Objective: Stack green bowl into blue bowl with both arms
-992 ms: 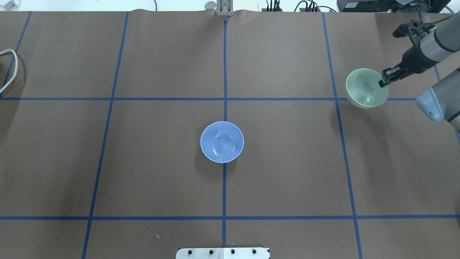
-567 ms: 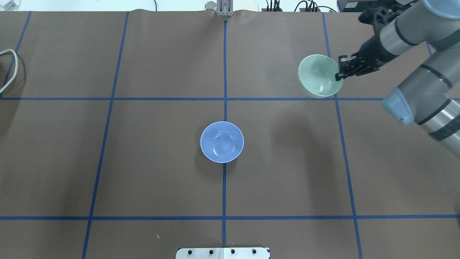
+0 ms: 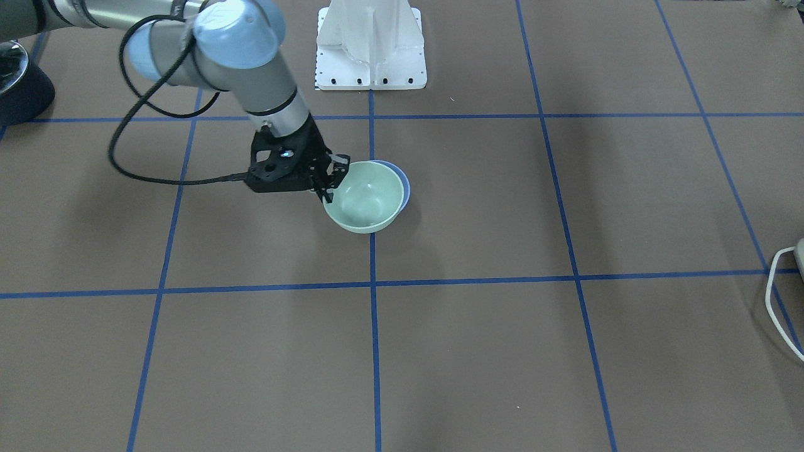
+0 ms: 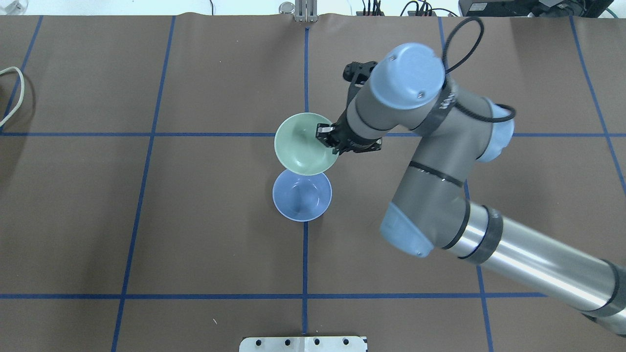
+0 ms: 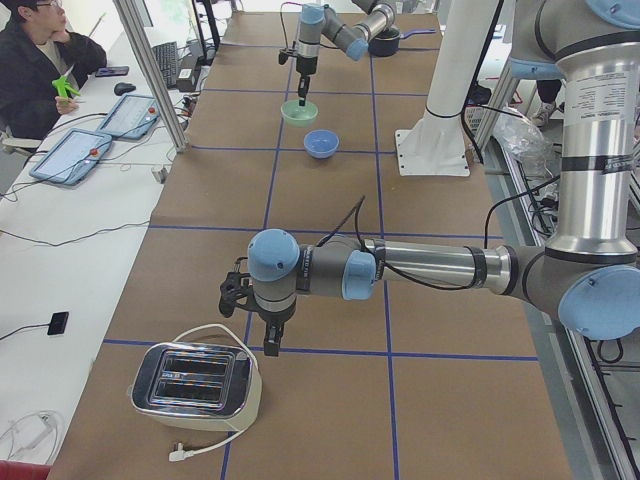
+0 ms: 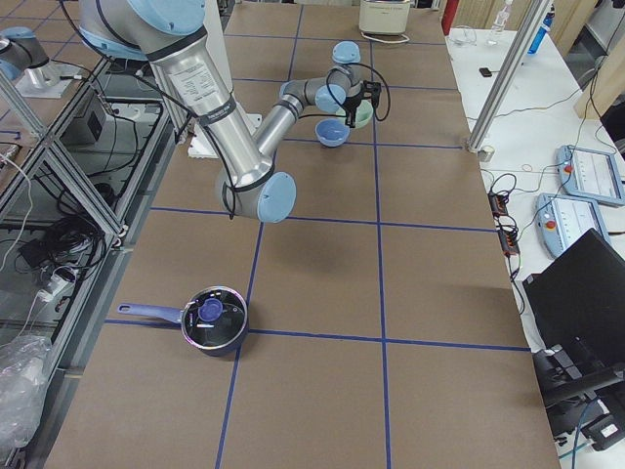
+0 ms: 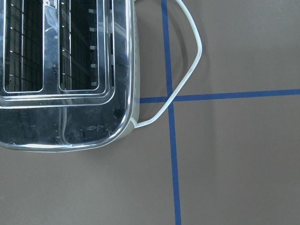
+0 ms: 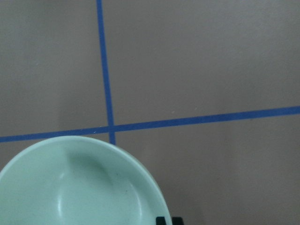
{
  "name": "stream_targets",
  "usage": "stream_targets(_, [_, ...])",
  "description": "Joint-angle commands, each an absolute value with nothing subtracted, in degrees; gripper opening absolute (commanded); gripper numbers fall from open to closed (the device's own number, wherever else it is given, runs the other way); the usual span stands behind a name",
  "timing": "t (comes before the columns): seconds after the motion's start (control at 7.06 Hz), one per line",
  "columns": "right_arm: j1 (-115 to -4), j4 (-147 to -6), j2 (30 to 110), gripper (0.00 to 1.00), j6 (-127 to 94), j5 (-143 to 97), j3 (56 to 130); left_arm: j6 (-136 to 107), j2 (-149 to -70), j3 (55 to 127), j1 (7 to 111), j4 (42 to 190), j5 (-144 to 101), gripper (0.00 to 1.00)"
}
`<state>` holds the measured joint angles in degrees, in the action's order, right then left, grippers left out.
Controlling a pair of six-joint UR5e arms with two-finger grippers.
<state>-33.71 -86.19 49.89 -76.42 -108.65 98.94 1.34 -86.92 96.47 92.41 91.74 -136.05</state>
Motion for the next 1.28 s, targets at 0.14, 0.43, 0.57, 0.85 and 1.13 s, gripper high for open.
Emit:
stream_targets(0.14, [-26.8, -89.9, 47.6, 0.0, -78.1, -101.3, 97.1, 1.3, -86.9, 96.4, 92.4, 91.8, -136.1, 0.98])
stream_targets(0.43, [-26.5, -89.8, 49.5, 0.0, -77.7, -101.8, 97.2, 1.3, -86.9, 96.5, 92.4, 91.8, -136.1, 0.98])
stream_targets(0.57, [-26.5, -89.7, 50.3, 0.0, -77.5, -101.9, 97.3, 0.3, -86.9, 96.5, 92.4, 92.2, -136.1, 0.98])
stream_targets(0.85, [-26.5, -89.5, 50.7, 0.0, -77.3, -101.9, 97.1, -0.2, -86.9, 96.7, 92.4, 92.4, -136.1, 0.98])
stream_targets(1.13, [-26.5, -89.4, 50.8, 0.0, -77.3, -101.9, 96.9, -0.2, -86.9, 96.7, 92.4, 92.4, -136.1, 0.98])
